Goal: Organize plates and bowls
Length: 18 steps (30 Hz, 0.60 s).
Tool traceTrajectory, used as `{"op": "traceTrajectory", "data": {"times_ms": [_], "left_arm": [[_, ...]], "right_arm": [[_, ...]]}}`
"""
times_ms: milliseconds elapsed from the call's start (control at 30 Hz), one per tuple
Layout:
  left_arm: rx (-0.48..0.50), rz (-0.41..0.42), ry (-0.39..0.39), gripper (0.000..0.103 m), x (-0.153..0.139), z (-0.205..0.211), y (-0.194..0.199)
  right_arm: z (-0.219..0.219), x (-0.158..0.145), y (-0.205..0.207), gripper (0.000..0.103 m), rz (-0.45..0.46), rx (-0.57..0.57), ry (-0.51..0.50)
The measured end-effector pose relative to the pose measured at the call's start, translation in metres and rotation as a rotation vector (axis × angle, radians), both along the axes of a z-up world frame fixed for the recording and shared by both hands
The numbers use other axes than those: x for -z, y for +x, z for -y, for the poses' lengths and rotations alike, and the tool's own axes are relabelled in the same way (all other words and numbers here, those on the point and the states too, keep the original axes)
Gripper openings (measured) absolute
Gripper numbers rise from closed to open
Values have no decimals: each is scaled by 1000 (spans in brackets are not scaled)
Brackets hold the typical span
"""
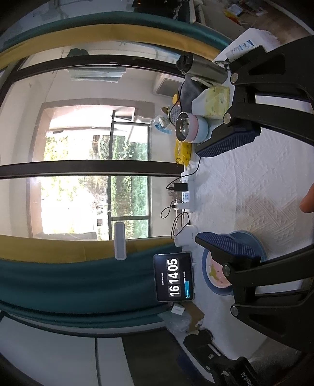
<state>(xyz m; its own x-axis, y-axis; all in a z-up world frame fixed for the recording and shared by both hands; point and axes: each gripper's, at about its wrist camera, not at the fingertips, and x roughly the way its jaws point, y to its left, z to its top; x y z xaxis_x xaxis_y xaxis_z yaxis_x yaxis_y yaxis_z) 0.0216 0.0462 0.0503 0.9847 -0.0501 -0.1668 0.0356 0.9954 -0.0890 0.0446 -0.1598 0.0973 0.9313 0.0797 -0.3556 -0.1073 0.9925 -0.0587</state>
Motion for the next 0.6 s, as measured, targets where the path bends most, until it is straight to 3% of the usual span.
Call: {"op": "traceTrajectory", "data": {"times_ms": [600], "left_arm": [[-2,-10,-9,96,0,0,0]], "right_arm": [[4,3,4,68,-11,7,6]]}}
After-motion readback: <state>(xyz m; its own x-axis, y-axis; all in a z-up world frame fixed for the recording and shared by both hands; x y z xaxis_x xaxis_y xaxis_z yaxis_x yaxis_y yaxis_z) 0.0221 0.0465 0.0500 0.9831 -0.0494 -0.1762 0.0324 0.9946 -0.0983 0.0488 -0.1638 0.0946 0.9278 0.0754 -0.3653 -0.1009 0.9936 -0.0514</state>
